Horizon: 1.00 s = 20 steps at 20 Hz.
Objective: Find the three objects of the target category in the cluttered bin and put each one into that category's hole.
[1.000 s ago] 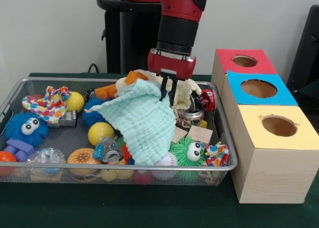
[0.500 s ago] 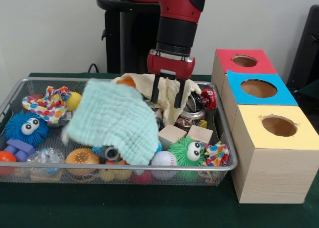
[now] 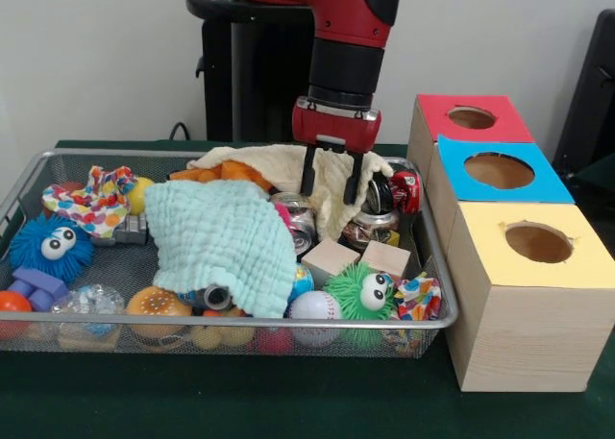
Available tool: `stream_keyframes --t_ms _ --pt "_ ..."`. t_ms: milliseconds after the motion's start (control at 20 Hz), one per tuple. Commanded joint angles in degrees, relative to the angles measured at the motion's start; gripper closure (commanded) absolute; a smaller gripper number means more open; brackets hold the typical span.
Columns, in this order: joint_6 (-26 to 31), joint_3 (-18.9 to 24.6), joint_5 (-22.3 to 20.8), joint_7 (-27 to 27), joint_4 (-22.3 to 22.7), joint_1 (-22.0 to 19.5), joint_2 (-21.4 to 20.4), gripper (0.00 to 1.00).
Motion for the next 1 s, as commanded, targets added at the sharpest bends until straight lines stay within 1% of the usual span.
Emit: stream_keyframes --t_ms 50,250,350,500,700,850,1000 --pt "4.83 4.2 -6.01 4.2 -1.73 -7.87 -4.5 0.0" --pt "6.43 6.09 -10.06 1.83 -3.92 -11.78 -5.76 0.0" --pt "6.85 6.84 -11.31 1.6 -4.66 -12.93 -5.86 0.0" --pt "5.8 7.24 -13.38 1.33 -6.02 -13.39 -5.98 0.0" --pt "1.87 7.22 -15.83 2.07 -7.96 -13.01 -4.42 0.0" --pt "-2.61 5.85 -17.24 2.71 -10.03 -11.53 -2.2 0.0" --pt "-4.9 5.69 -18.93 3.23 -11.31 -11.36 -1.36 0.0"
